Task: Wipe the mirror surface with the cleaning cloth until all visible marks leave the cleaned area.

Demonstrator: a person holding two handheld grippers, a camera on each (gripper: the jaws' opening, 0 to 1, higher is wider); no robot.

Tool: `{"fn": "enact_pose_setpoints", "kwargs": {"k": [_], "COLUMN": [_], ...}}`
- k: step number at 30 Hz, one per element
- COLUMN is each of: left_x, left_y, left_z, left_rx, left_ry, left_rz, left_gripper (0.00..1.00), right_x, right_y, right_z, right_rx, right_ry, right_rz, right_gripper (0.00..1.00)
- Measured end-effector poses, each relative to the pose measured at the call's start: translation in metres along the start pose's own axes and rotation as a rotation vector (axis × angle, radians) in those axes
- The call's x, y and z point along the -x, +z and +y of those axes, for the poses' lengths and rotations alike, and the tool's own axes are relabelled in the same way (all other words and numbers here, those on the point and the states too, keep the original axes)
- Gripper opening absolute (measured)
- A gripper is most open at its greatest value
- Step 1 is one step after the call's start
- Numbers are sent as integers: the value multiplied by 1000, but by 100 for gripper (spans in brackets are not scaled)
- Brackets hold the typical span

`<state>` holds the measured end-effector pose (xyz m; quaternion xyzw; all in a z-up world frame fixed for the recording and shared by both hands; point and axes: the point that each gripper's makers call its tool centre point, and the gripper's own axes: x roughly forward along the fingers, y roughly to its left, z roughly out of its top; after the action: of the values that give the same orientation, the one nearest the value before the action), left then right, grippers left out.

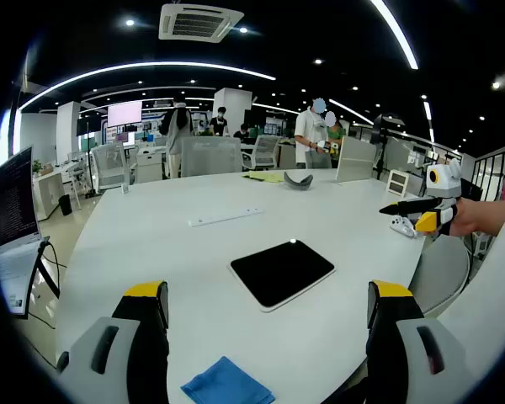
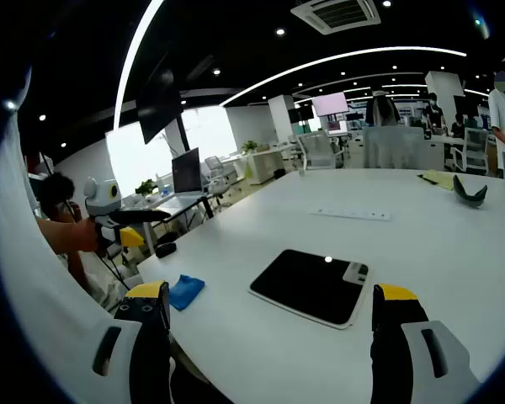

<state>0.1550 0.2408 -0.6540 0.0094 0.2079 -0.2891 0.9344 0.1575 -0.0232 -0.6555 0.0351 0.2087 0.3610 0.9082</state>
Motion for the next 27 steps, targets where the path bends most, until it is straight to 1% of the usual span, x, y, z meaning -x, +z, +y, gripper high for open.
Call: {"fn": "enact_pose_setpoints", "kwargs": {"k": [4,12,15,27], "left_x": [-2,-2,-1,0], "left_y": [2,1,2,-1], "left_z": [0,0,1,1], "left_rx": [0,0,0,-19], "left_ry": [-5,-6,-6,-16], "left_rz": [-3,-3,-11,5], "left_gripper": [99,99,99,99], "right_x": [0,0,0,1], "right_y": [-3,-1,-2,-7], "right_z": [1,1,1,0], "right_rx": [3,8,10,6], "right_ry": [5,5,3,3], "right_rz": [15,12,15,30], "right_gripper": [100,100,100,100]}}
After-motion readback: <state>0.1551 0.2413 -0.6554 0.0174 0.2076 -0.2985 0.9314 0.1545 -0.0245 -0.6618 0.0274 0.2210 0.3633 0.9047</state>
